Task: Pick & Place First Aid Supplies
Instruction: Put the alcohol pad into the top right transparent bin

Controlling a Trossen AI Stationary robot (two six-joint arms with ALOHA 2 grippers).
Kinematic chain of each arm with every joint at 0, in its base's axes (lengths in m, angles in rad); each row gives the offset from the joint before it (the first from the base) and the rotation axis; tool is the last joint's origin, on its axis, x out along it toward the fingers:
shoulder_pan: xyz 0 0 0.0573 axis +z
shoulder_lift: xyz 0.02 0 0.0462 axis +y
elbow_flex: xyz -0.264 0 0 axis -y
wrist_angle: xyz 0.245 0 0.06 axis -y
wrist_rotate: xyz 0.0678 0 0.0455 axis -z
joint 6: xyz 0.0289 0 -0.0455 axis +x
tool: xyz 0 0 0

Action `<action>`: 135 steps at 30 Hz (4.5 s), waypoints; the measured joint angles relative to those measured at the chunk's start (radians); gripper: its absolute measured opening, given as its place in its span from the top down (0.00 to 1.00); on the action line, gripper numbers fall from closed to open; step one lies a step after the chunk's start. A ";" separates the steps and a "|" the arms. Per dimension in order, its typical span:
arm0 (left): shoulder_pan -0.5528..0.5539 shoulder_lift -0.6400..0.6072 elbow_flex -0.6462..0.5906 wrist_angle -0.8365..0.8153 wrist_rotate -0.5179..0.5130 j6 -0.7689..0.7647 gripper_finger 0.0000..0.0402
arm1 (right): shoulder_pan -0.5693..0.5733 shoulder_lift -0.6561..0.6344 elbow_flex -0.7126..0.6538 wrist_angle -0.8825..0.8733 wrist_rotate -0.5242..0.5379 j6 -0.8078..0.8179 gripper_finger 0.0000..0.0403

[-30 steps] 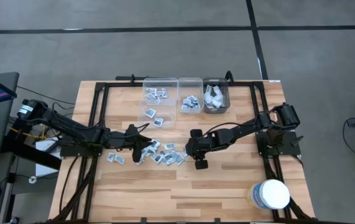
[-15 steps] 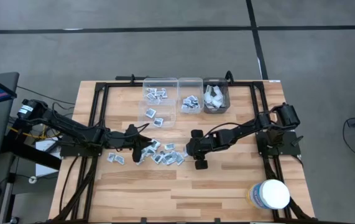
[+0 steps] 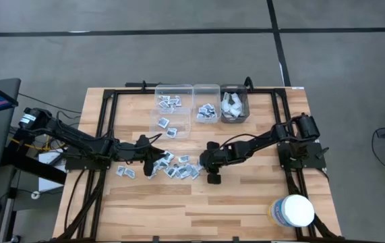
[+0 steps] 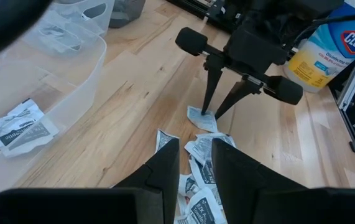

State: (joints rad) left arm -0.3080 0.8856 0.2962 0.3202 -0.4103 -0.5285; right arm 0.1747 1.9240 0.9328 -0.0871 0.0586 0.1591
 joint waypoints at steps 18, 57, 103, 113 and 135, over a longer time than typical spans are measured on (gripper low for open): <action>0.000 0.000 0.000 -0.001 0.000 0.015 0.77 | -0.138 -0.271 0.161 -0.068 -0.336 0.107 0.98; 0.002 0.000 -0.001 0.175 -0.009 0.270 0.77 | -0.264 -0.314 0.184 0.227 -0.637 0.315 1.00; 0.482 0.000 -0.001 0.368 0.009 0.600 0.77 | -0.725 -0.314 0.184 -0.047 -0.033 -0.397 0.78; 0.468 0.000 -0.001 0.316 0.202 0.500 0.77 | -0.555 -0.314 0.184 -0.008 -0.036 -0.559 0.77; -0.387 0.000 -0.001 0.285 -0.751 0.582 0.77 | -0.337 -0.314 0.184 -0.025 -0.034 -0.509 0.77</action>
State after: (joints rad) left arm -0.6953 0.8852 0.2955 0.6056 -1.1614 0.0534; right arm -0.1625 1.6100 1.1172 -0.1120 0.0251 -0.3494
